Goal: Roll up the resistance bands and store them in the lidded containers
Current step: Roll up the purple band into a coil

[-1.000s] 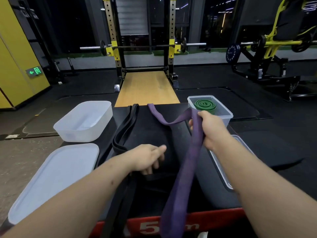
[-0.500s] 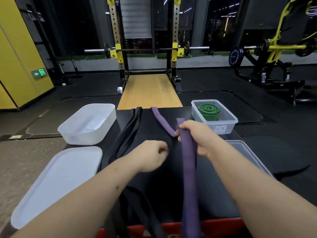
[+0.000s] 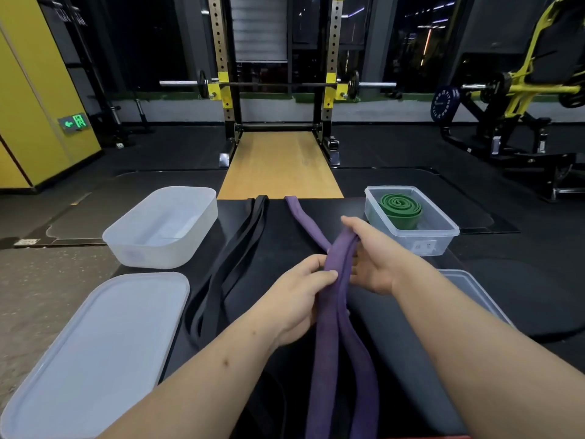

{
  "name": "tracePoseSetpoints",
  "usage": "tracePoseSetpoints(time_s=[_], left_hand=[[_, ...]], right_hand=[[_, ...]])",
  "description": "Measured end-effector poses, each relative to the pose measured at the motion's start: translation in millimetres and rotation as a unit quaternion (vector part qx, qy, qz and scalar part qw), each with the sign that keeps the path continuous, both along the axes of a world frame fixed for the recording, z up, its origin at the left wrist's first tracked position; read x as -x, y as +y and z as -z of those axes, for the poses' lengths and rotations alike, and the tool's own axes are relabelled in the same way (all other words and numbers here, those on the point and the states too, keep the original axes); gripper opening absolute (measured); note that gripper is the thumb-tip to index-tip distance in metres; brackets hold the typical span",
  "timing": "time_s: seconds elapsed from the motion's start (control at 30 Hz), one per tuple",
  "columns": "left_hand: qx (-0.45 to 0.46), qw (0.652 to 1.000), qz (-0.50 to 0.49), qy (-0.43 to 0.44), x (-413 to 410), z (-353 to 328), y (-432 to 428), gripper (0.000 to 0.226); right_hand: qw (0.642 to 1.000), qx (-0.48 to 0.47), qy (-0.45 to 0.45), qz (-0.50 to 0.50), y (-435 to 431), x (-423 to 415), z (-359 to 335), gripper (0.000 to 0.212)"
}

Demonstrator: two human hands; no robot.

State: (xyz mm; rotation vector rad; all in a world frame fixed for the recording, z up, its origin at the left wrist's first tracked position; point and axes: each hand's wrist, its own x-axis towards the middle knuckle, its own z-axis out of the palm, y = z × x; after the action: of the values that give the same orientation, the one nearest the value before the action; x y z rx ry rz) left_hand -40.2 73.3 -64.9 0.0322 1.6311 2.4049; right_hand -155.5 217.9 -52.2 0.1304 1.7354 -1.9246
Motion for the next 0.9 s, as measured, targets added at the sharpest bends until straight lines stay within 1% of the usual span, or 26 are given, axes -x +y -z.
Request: tracePoseSetpoints(time_s=[0.03,0.07,0.13,0.17,0.23,0.3,0.33,0.4,0.43,0.47,0.5,0.57,0.6,0.67,0.7,0.77,0.83,0.9], left_hand=[[-0.015,1.0,0.001,0.0,0,1,-1,0.025],[-0.018,1.0,0.005,-0.002,1,2,-1,0.023],[0.016,1.0,0.015,-0.01,2,4,-1,0.02],[0.036,0.999,0.016,-0.012,3,6,-1,0.019],[0.065,0.998,0.013,-0.014,7,10,1,0.019],[0.08,0.997,0.003,-0.01,12,11,3,0.016],[0.078,0.997,-0.005,-0.007,16,11,5,0.015],[0.058,0.998,-0.037,-0.004,28,6,8,0.013],[0.055,0.997,-0.054,0.0,35,4,8,0.013],[0.06,0.996,-0.069,0.003,42,3,9,0.012],[0.068,0.994,-0.081,0.003,47,3,9,0.011],[0.091,0.991,-0.101,-0.009,52,8,8,0.009],[0.103,0.988,-0.111,-0.018,51,13,7,0.008],[0.115,0.986,-0.119,-0.037,48,24,5,0.009],[0.115,0.985,-0.12,-0.044,46,29,5,0.01],[0.109,0.985,-0.124,-0.057,44,37,4,0.012],[0.102,0.985,-0.121,-0.067,42,40,3,0.014],[0.094,0.987,-0.103,-0.075,39,41,5,0.015]], right_hand=[[0.999,0.02,-0.036,0.008,3,3,3,0.061],[0.996,0.049,-0.065,0.021,5,7,6,0.064],[0.988,0.094,-0.09,0.081,10,19,11,0.055],[0.987,0.09,-0.09,0.103,11,27,10,0.048],[0.994,0.014,-0.064,0.093,7,39,3,0.032],[0.996,-0.081,0.028,0.038,-3,53,-19,0.016],[0.992,-0.087,0.094,0.013,-10,60,-35,0.018],[0.973,-0.055,0.224,-0.012,-25,72,-70,0.036],[0.961,-0.048,0.27,-0.024,-33,76,-82,0.044],[0.954,-0.057,0.293,-0.033,-39,82,-87,0.047],[0.951,-0.081,0.295,-0.037,-43,90,-87,0.044],[0.956,-0.157,0.246,-0.024,-43,106,-65,0.029],[0.961,-0.191,0.198,-0.022,-42,109,-50,0.025],[0.968,-0.225,0.11,-0.026,-38,104,-20,0.012],[0.97,-0.227,0.083,-0.022,-36,100,-7,0.008],[0.977,-0.206,0.051,-0.003,-32,89,13,0.009],[0.983,-0.181,0.04,0.02,-29,85,28,0.016],[0.983,-0.182,0.029,0.023,-29,82,35,0.022]])
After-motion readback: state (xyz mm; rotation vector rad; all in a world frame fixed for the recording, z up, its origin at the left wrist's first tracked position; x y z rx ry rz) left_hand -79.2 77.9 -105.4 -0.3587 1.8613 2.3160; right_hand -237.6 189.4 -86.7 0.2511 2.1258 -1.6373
